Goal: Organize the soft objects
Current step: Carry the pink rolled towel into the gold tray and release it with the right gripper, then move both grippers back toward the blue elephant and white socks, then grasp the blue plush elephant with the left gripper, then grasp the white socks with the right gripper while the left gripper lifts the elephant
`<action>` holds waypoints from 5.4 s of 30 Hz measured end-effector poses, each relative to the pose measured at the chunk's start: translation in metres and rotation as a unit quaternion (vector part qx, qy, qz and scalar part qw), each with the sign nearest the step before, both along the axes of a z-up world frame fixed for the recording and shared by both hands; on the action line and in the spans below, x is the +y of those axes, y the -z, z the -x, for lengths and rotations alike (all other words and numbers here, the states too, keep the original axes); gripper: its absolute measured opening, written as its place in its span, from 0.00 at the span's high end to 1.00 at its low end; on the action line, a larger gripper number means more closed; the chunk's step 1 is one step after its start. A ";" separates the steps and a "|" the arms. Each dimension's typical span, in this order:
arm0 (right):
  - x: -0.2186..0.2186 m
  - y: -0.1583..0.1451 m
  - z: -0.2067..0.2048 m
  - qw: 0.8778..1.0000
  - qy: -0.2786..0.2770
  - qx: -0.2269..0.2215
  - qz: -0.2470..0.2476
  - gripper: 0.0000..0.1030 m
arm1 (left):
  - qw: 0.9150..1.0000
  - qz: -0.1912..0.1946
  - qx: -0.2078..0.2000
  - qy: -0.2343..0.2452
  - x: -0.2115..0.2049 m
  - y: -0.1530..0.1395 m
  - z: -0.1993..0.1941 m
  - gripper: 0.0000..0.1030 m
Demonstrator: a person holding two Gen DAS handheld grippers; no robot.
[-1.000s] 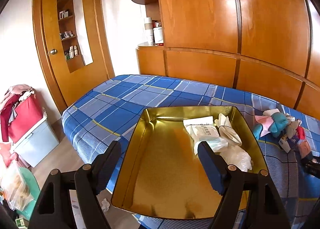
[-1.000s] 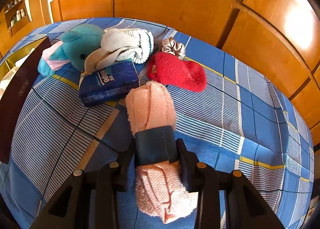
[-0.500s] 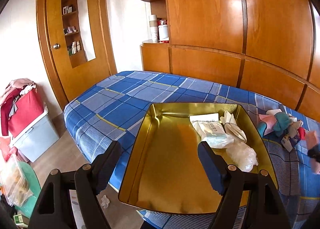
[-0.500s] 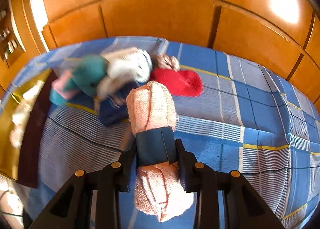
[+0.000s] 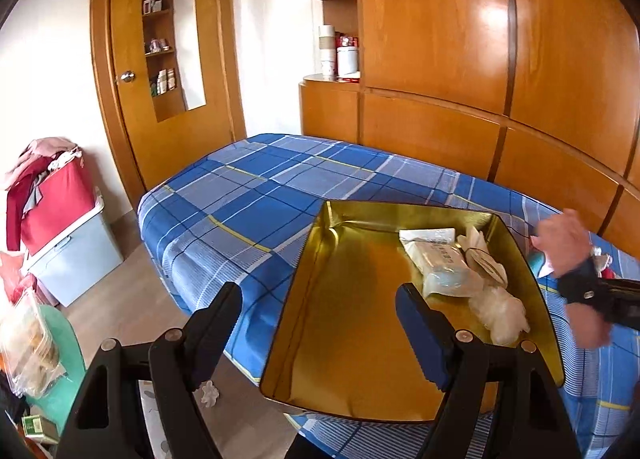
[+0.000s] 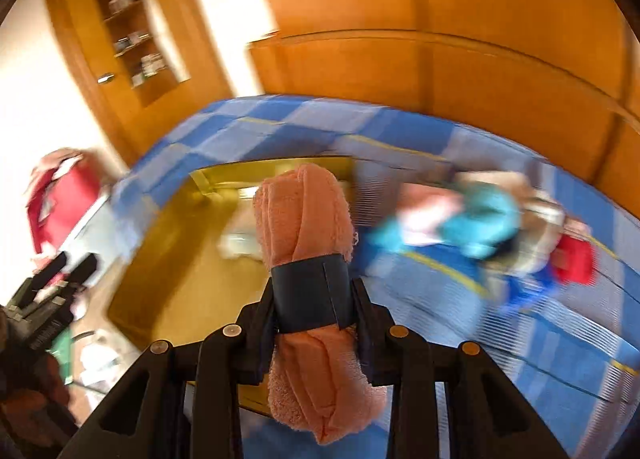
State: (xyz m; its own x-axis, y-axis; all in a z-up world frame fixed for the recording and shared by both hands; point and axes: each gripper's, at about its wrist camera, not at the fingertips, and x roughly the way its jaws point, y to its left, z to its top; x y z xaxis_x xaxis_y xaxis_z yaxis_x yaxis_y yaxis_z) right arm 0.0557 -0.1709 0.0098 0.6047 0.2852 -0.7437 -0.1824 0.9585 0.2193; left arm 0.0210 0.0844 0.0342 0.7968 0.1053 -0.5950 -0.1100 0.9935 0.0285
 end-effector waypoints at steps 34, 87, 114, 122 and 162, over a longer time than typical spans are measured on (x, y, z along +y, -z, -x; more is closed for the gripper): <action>0.047 0.024 -0.022 0.999 -0.032 -0.004 0.032 0.53 | 1.000 0.010 0.023 0.010 -0.001 0.008 -0.002 0.22; -0.238 0.022 0.050 0.963 0.267 -0.030 -0.013 0.53 | 0.955 -0.015 0.105 0.275 -0.232 0.007 -0.079 0.27; -0.241 0.028 0.048 0.962 0.272 -0.011 -0.031 0.53 | 0.903 -0.052 0.139 0.403 -0.349 0.055 -0.145 0.52; -0.237 0.031 0.047 0.963 0.267 -0.005 -0.026 0.53 | 0.911 0.045 0.092 0.400 -0.290 -0.006 -0.093 0.51; -0.158 0.022 -0.049 0.987 0.146 -0.001 0.074 0.80 | 0.940 0.163 0.071 0.291 -0.105 -0.014 -0.010 0.50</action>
State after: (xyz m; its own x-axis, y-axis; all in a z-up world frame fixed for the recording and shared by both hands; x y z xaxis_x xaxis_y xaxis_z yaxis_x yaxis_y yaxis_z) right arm 0.1042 -0.3289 -0.0123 0.6459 -0.0131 -0.7633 0.1057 0.9918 0.0724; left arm 0.0310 -0.0207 0.0482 0.5734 -0.5304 -0.6244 0.4374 0.8426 -0.3141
